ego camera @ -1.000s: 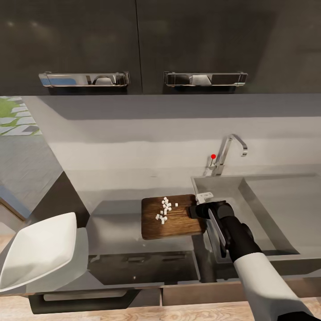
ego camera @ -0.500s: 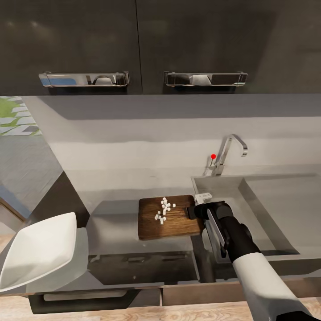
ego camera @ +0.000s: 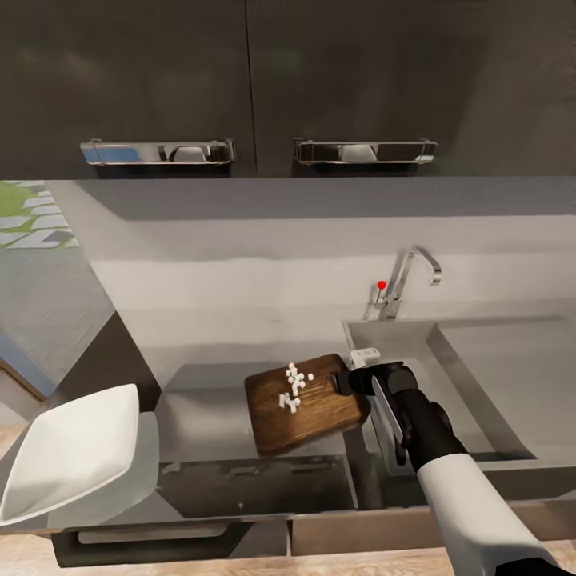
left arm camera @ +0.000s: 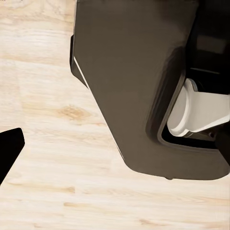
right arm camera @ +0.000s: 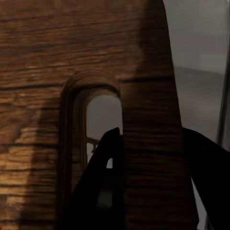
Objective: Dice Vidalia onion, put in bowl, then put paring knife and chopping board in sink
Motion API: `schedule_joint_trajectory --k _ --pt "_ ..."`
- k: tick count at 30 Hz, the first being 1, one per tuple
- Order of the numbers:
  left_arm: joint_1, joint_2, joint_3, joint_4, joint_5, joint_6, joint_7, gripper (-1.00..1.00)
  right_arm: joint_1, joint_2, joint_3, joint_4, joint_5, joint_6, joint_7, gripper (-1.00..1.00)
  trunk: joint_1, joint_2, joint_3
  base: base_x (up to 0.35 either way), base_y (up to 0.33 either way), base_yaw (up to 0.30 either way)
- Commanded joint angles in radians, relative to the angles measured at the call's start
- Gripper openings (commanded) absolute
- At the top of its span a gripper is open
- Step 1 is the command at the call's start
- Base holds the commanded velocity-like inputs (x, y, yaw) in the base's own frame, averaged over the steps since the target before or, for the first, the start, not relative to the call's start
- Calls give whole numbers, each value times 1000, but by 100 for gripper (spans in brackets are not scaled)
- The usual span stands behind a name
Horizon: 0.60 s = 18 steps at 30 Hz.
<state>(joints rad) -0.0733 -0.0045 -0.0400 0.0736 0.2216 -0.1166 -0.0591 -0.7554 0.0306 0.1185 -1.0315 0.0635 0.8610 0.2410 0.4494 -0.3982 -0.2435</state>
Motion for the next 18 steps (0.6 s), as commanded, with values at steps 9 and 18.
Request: schedule_joint_trajectory --k 9,18 --pt "-2 0 -4 5 10 -8 -5 100 -1 0 0 -1 7 4 4 -100 1 -2 12 0 0 0" --pt "-2 0 -4 6 10 -8 -5 100 -1 0 0 -1 7 5 6 -100 1 -2 27 0 0 0"
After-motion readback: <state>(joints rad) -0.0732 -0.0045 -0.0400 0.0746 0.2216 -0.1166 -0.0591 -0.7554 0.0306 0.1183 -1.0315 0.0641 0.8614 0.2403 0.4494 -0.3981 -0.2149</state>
